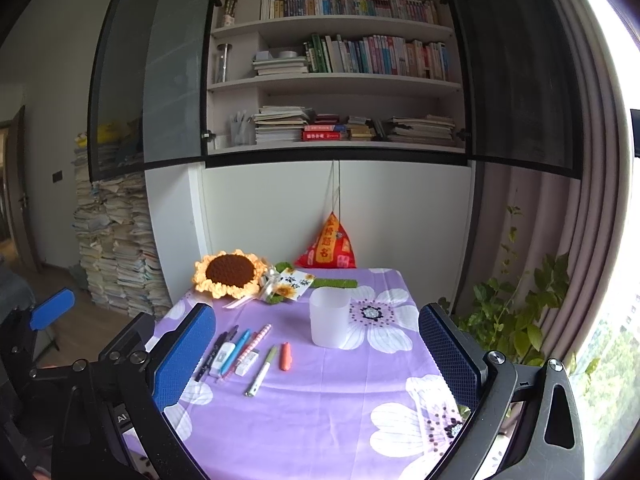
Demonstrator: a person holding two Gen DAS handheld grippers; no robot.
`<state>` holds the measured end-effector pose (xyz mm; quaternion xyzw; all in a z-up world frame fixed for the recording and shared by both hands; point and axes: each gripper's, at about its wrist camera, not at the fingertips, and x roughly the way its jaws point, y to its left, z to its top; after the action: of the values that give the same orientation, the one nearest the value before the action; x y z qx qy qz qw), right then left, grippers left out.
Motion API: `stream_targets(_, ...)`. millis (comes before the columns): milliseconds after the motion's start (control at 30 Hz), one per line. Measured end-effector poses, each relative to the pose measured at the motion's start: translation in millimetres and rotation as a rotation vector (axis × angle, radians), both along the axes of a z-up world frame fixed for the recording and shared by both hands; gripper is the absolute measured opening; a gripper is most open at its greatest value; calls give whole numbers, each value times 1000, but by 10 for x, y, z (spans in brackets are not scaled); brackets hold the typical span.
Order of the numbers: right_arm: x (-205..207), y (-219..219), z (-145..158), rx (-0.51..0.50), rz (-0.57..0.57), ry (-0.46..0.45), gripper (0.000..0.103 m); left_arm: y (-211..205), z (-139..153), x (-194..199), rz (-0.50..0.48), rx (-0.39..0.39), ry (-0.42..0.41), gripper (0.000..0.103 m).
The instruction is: Organize stationery
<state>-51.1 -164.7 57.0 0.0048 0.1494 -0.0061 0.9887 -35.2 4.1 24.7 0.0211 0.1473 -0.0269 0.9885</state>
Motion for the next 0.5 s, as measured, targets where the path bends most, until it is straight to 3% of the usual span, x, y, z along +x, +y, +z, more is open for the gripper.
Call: stream_targets(500,107,-1,3,1,-7,11,101,16,-2,86,-1,-9,6,102)
